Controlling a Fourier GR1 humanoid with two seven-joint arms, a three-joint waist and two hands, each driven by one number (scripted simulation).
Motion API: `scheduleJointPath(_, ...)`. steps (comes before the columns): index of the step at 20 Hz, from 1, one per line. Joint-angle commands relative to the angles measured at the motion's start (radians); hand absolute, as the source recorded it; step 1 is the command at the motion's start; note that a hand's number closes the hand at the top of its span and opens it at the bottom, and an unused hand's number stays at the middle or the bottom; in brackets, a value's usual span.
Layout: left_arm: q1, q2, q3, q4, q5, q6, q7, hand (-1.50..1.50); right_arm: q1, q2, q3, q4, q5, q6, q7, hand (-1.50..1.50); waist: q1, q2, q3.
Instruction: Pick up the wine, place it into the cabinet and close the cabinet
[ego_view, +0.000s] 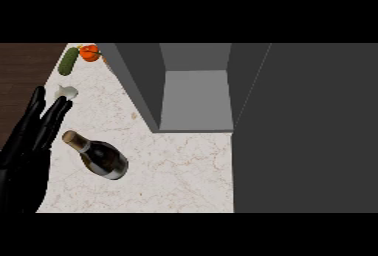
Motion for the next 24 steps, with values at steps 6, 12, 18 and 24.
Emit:
scheduleJointPath(6,0.118,0.068,-0.084,-0.043,0.167,-0.235,-0.048,-1.50,0.124,-0.001,0.020,-0.078,-0.005,0.043,-0.043,-1.50,0.005,0.024,-0.016)
scheduleJointPath(12,0.170,-0.036,-0.182,-0.134,0.380,-0.169,0.218,-1.50,0.218,-0.079,0.096,-0.261,-0.153,0.162,0.191,-1.50,-0.002,0.022,-0.016)
scheduleJointPath(18,0.097,0.005,-0.119,-0.273,0.481,-0.107,0.408,-1.50,0.198,-0.074,0.103,-0.401,-0.178,0.127,0.334,-1.50,0.003,0.025,-0.016)
scheduleJointPath(24,0.042,-0.035,-0.179,-0.365,0.399,0.011,0.509,-1.50,0.126,-0.050,0.154,-0.422,-0.108,0.085,0.417,-1.50,0.004,0.025,-0.015)
